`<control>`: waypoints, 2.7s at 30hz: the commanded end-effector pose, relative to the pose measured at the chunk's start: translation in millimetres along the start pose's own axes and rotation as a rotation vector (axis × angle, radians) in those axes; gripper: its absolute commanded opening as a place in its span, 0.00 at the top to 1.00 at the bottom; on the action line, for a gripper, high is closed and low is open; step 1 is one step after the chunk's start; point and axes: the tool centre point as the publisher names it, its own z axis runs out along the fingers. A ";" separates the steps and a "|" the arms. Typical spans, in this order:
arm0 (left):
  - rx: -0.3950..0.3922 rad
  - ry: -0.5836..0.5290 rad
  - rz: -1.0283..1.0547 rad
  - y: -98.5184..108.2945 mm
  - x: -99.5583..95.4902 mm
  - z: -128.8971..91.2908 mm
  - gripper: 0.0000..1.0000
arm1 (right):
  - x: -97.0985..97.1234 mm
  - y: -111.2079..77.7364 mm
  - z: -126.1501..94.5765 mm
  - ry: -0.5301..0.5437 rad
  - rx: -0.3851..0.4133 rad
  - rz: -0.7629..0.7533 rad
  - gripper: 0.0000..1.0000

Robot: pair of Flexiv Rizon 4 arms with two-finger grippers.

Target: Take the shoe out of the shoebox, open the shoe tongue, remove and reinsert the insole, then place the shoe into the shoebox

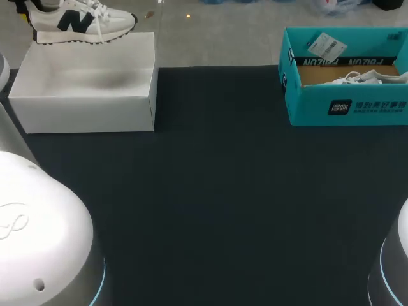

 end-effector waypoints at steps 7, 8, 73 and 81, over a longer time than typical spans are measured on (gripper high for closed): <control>0.015 0.040 -0.005 -5.6 4.5 -38.4 1.00 | 0.0 0.1 0.5 0.000 -0.001 0.000 0.00; 0.005 0.039 -0.008 -5.5 5.1 -41.2 1.00 | 0.0 0.1 0.5 0.000 -0.001 0.000 0.00; -0.108 0.095 -0.027 -22.5 -30.1 -86.6 1.00 | 0.0 0.1 0.5 0.000 -0.001 0.000 0.00; -0.139 0.111 0.044 -43.9 -60.8 -99.3 1.00 | 0.0 0.1 0.5 0.000 -0.001 0.000 0.00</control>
